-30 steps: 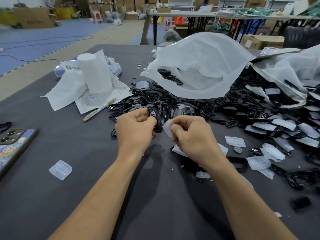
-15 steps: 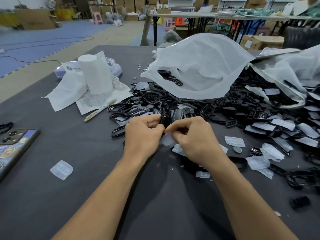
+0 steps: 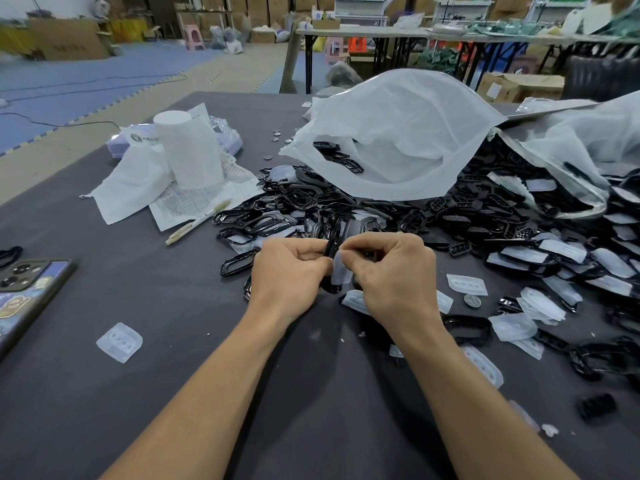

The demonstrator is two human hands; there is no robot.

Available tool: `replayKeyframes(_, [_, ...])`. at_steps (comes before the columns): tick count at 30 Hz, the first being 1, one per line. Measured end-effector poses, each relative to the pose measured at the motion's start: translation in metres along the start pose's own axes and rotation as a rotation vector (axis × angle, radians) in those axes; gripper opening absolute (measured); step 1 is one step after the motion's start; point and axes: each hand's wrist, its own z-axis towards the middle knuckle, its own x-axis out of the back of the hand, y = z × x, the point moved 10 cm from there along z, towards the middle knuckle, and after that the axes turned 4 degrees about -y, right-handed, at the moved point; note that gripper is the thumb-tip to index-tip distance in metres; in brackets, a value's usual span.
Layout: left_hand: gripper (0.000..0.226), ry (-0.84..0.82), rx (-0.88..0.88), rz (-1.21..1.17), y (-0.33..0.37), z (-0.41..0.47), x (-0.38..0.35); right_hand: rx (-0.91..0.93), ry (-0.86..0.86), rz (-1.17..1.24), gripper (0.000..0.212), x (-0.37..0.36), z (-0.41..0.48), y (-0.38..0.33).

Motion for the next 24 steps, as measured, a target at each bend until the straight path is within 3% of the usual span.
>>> replayKeyframes(10, [0.031, -0.209, 0.065, -0.425, 0.005, -0.010, -0.027, -0.080, 0.116, 0.054, 0.017, 0.012, 0.001, 0.011])
replayKeyframes(14, [0.034, -0.231, 0.078, -0.469, 0.006, -0.011, -0.032, -0.108, 0.116, 0.082, 0.023, 0.013, 0.004, 0.016])
replayKeyframes(24, [0.035, -0.233, 0.076, -0.508, 0.006, -0.011, -0.031, -0.094, 0.080, 0.070, 0.012, 0.009, 0.006, 0.017])
